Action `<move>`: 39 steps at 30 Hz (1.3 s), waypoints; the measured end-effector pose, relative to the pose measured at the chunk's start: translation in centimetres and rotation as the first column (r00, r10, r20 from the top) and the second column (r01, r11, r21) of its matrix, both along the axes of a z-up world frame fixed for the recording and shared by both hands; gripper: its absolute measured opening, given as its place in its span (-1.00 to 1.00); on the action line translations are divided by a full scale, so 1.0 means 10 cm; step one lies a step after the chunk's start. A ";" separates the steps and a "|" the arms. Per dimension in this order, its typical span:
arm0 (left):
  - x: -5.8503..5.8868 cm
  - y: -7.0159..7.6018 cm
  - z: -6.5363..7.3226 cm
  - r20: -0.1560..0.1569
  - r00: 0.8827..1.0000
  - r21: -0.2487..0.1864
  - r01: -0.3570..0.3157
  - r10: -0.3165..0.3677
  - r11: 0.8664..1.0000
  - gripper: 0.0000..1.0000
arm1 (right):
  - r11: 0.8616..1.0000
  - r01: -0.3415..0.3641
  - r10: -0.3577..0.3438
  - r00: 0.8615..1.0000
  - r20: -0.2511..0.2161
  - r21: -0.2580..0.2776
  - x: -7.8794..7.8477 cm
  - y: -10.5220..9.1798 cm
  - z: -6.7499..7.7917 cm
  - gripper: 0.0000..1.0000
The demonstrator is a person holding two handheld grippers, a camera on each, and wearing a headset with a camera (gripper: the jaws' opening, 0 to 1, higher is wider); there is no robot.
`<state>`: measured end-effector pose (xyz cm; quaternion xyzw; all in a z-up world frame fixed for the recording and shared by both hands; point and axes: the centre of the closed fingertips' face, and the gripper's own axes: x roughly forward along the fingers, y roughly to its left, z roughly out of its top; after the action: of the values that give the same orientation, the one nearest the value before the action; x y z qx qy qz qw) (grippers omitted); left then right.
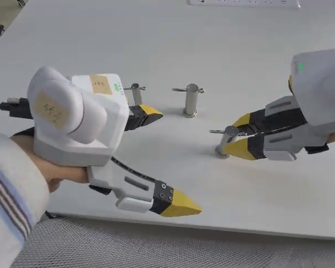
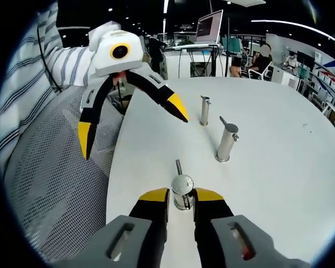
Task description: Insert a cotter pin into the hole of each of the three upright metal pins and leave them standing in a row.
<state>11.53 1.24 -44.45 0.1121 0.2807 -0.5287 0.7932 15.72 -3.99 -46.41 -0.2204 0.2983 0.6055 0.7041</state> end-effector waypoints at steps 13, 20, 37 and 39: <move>0.00 0.14 0.00 0.014 0.995 0.001 -0.095 0.095 0.995 0.98 | 0.999 0.008 -0.008 1.000 0.009 0.041 0.00 0.04 -0.01 -0.82; -0.05 0.23 -0.07 -0.004 0.992 0.032 -0.130 0.130 0.991 0.98 | 0.995 0.025 -0.028 0.999 0.029 0.100 0.02 0.07 0.03 -0.85; -0.04 0.34 0.00 -0.010 0.982 0.036 -0.187 0.187 0.982 0.98 | 0.995 0.047 -0.054 0.996 0.074 0.092 0.54 -0.15 0.24 -0.85; -0.03 0.35 0.02 -0.015 0.979 0.027 -0.201 0.202 0.979 0.98 | 0.996 0.039 -0.046 0.996 0.074 0.085 0.59 -0.16 0.24 -0.85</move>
<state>11.18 4.74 -44.29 0.0883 0.3043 -0.4431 0.8386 21.60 -5.62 -44.02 -0.2074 0.2505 0.5934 0.7363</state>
